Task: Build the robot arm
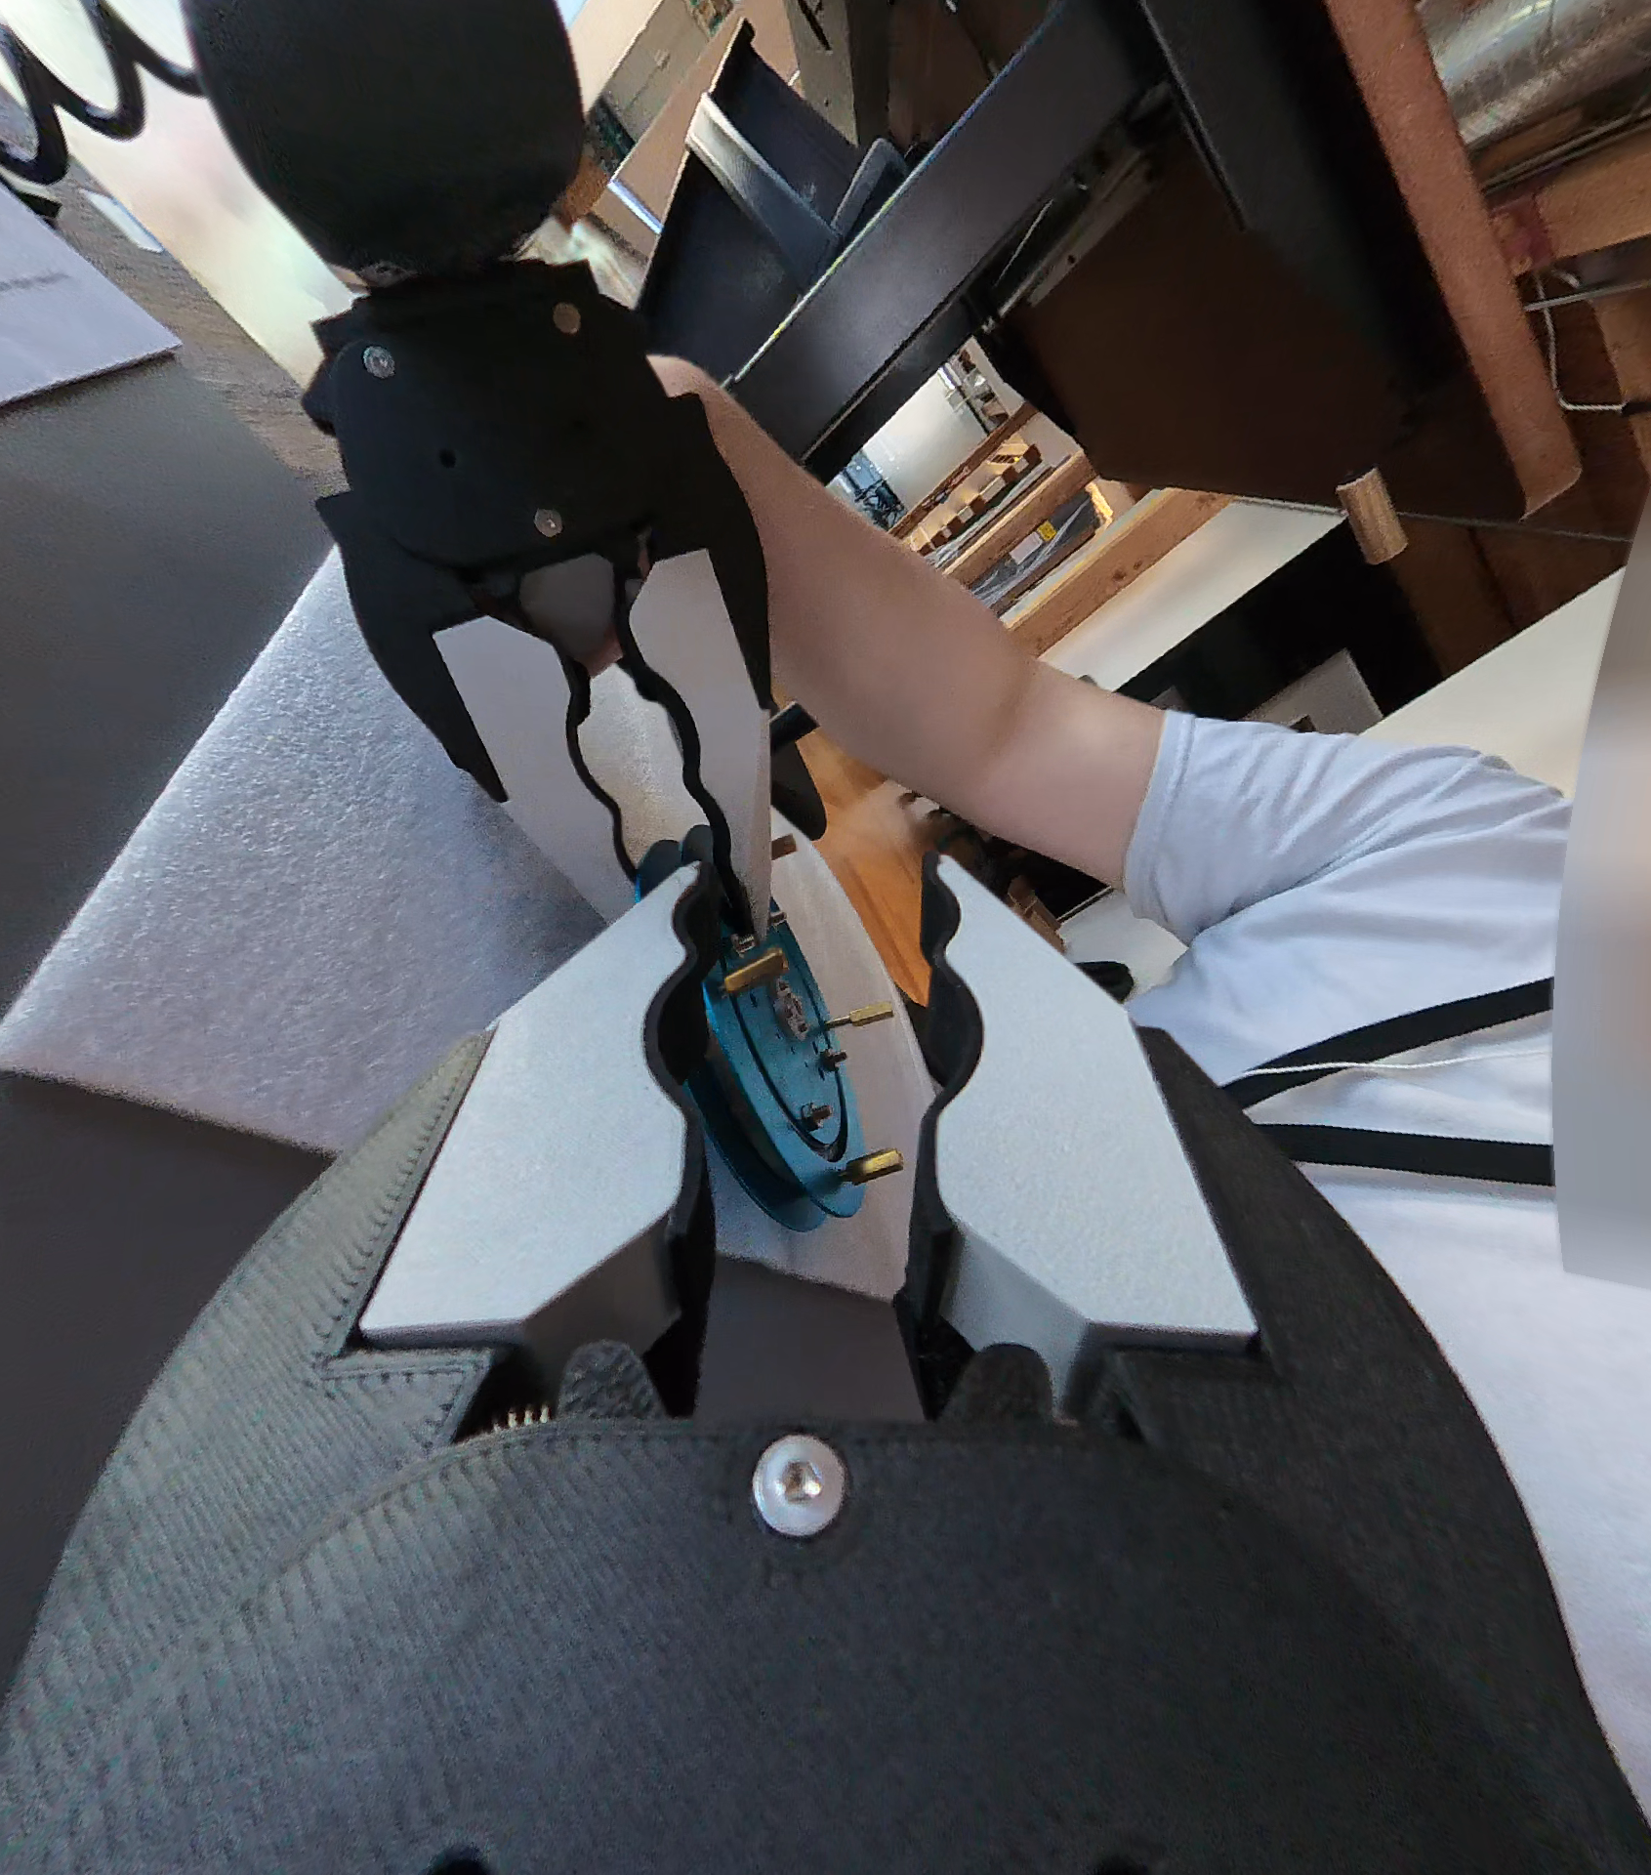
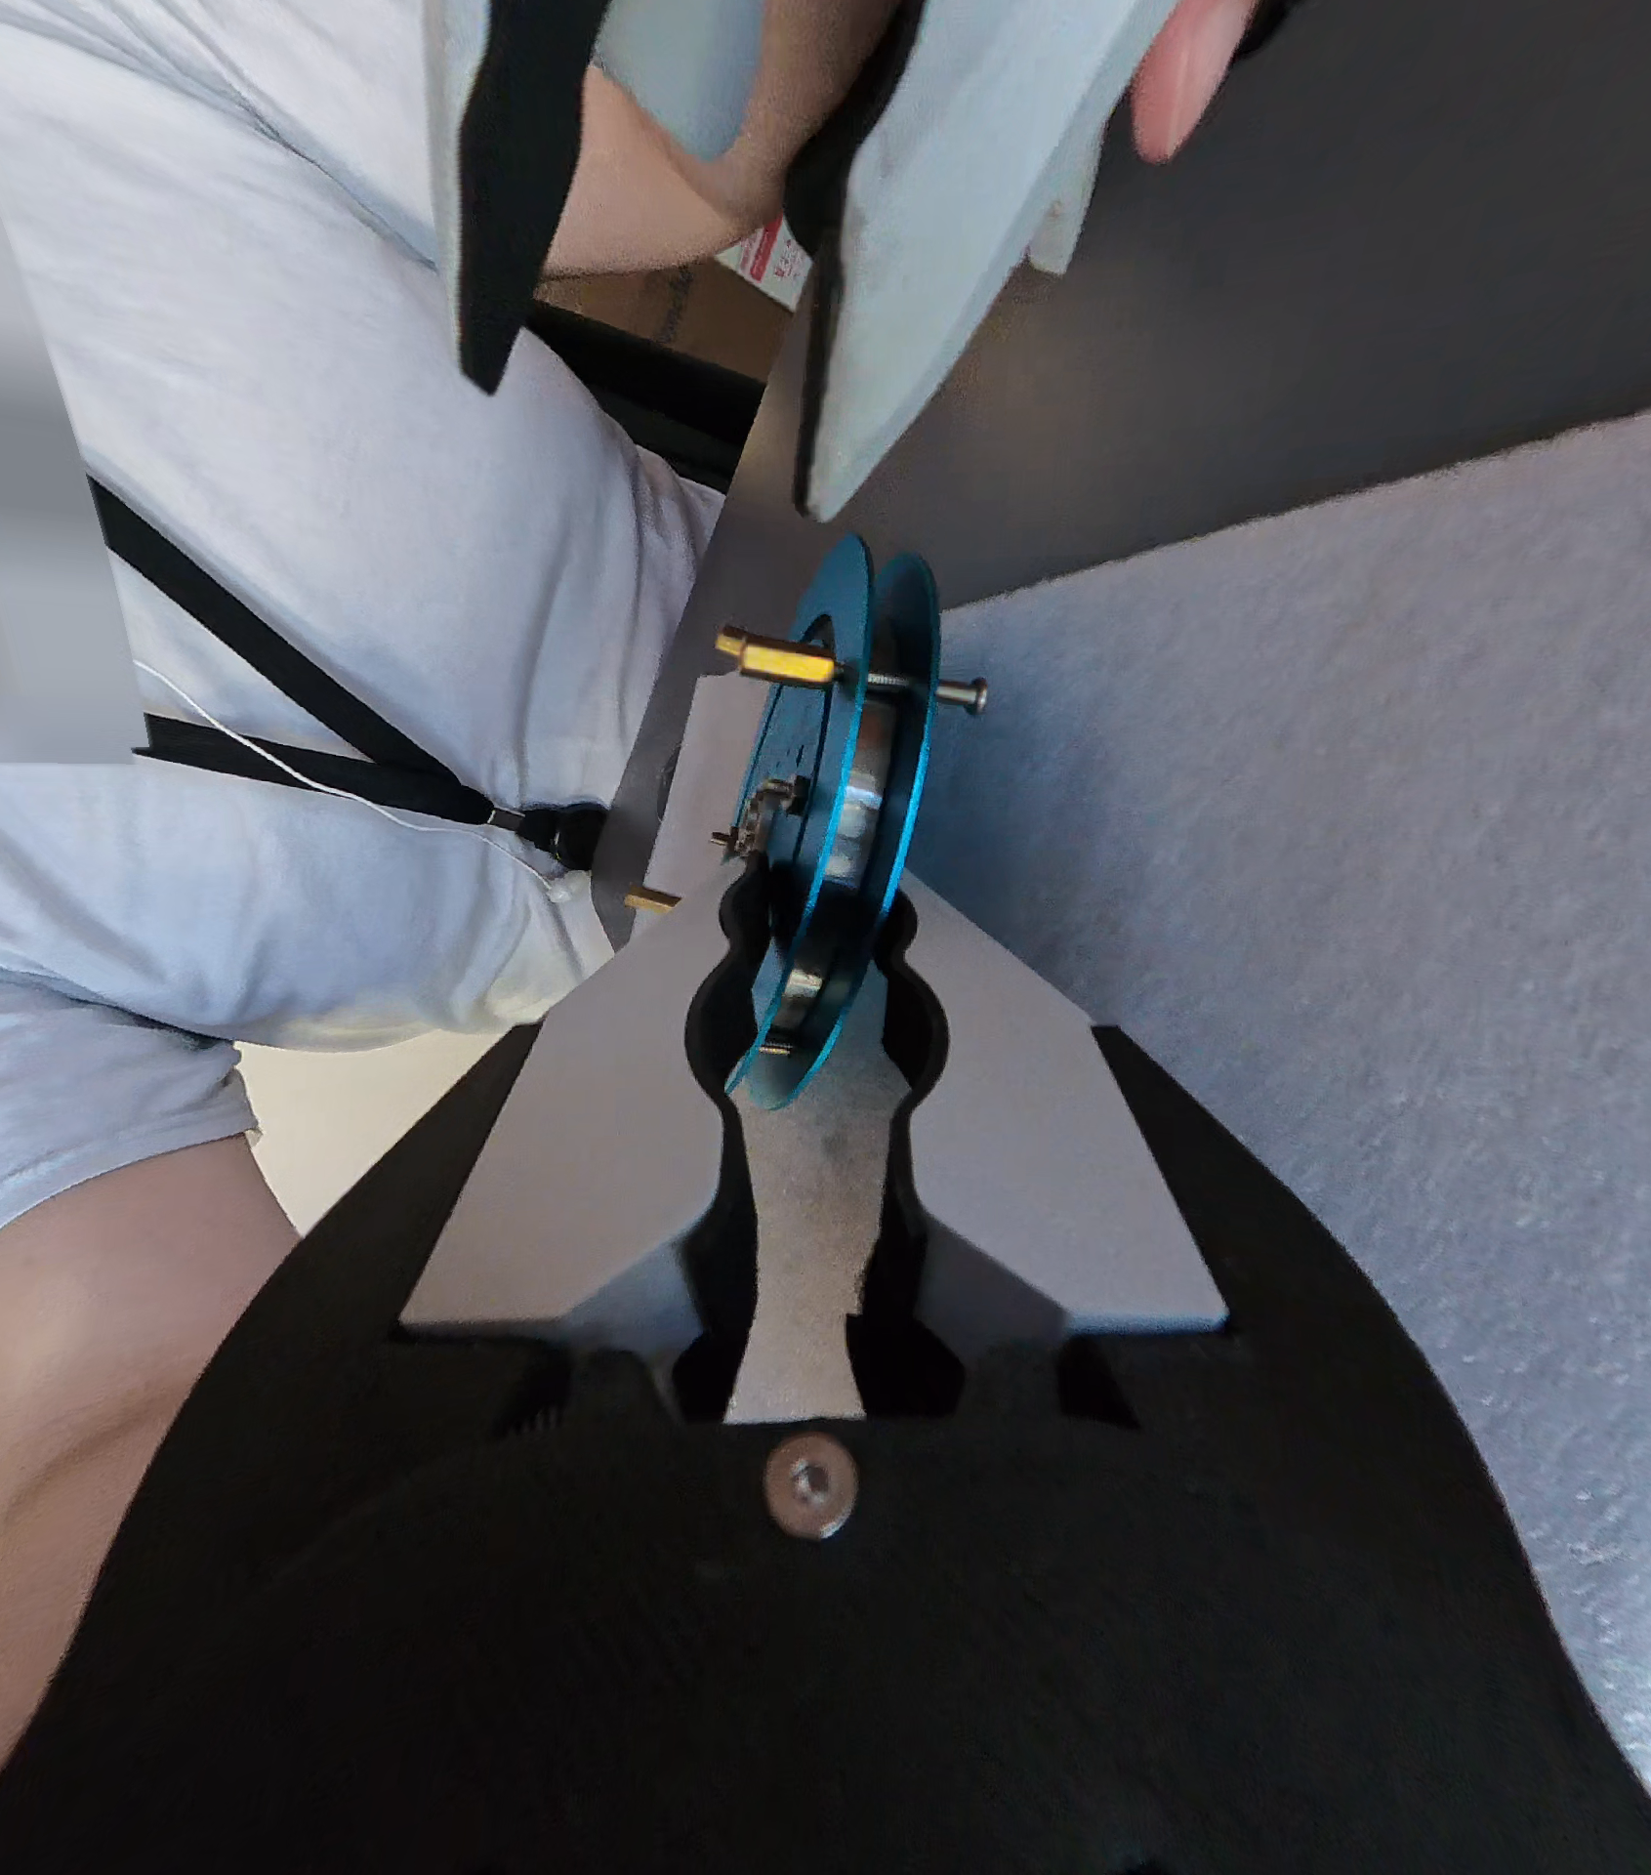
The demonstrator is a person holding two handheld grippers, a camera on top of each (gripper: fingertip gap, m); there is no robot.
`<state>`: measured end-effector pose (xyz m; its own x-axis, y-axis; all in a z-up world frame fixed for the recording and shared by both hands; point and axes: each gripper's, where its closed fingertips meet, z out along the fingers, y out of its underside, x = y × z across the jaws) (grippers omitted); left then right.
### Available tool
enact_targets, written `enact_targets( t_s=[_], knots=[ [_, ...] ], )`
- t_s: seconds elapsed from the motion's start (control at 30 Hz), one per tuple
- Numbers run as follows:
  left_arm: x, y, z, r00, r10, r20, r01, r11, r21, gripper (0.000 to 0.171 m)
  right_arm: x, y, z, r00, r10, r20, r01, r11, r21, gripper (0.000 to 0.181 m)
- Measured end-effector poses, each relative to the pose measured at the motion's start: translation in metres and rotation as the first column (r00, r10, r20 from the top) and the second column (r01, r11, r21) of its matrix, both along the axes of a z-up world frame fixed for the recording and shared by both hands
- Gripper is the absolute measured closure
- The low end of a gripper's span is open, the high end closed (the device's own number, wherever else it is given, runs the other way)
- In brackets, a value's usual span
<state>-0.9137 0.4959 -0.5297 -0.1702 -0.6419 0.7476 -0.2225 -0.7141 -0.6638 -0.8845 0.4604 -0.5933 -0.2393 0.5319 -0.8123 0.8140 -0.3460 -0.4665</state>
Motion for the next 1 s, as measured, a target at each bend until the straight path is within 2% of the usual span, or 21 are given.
enact_targets(
  t_s=[0.1, 0.27, 0.33, 0.43, 0.5, 0.57, 0.7, 0.73, 0.77, 0.9, 0.97, 1.0],
  knots=[
    [0.0, 0.002, -0.006, 1.0, 0.003, -0.03, -0.003, 1.0, 0.011, 0.134, -0.001, 0.007, -0.01, 0.998, -0.008, 0.067, 0.008, 1.0, 0.002, 0.157],
    [0.002, -0.004, -0.003, 0.999, -0.024, -0.022, 0.025, 1.0, 0.012, 0.136, 0.002, 0.016, -0.014, 0.996, -0.064, 0.068, 0.056, 0.992, 0.112, 0.149],
    [0.001, -0.006, 0.0, 1.0, -0.027, -0.015, 0.028, 0.999, 0.031, 0.136, 0.006, 0.026, -0.012, 0.99, -0.126, 0.064, 0.109, 0.97, 0.217, 0.143],
    [0.0, -0.008, 0.009, 0.999, -0.029, 0.022, 0.028, 0.998, 0.056, 0.136, 0.012, 0.043, 0.02, 0.955, -0.288, -0.07, 0.294, 0.89, 0.347, 0.144],
    [-0.001, -0.008, 0.012, 0.999, -0.028, 0.031, 0.025, 0.995, 0.092, 0.137, 0.02, 0.056, 0.049, 0.888, -0.416, -0.198, 0.457, 0.741, 0.492, 0.146],
    [-0.003, -0.006, 0.017, 0.999, -0.015, 0.041, 0.009, 0.989, 0.151, 0.138, 0.031, 0.055, 0.079, 0.805, -0.489, -0.335, 0.575, 0.504, 0.645, 0.151],
    [-0.007, -0.008, 0.038, 0.995, 0.054, 0.079, -0.075, 0.952, 0.298, 0.143, 0.041, -0.018, 0.141, 0.7, -0.374, -0.608, 0.664, 0.028, 0.747, 0.154],
    [-0.007, -0.008, 0.044, 0.993, 0.092, 0.08, -0.114, 0.935, 0.335, 0.142, 0.042, -0.044, 0.152, 0.688, -0.333, -0.645, 0.668, -0.057, 0.742, 0.155],
    [-0.008, -0.01, 0.052, 0.987, 0.133, 0.09, -0.157, 0.916, 0.369, 0.143, 0.043, -0.071, 0.164, 0.679, -0.293, -0.674, 0.672, -0.123, 0.73, 0.157],
    [-0.008, -0.038, 0.095, 0.94, 0.276, 0.201, -0.339, 0.819, 0.462, 0.145, 0.051, -0.18, 0.201, 0.653, -0.153, -0.742, 0.686, -0.294, 0.665, 0.162],
    [-0.003, -0.057, 0.102, 0.915, 0.36, 0.18, -0.4, 0.756, 0.519, 0.145, 0.068, -0.224, 0.221, 0.637, -0.135, -0.759, 0.673, -0.383, 0.633, 0.167],
    [0.001, -0.069, 0.102, 0.903, 0.397, 0.162, -0.418, 0.727, 0.545, 0.145, 0.078, -0.247, 0.232, 0.624, -0.127, -0.771, 0.676, -0.406, 0.614, 0.167]
  ],
)
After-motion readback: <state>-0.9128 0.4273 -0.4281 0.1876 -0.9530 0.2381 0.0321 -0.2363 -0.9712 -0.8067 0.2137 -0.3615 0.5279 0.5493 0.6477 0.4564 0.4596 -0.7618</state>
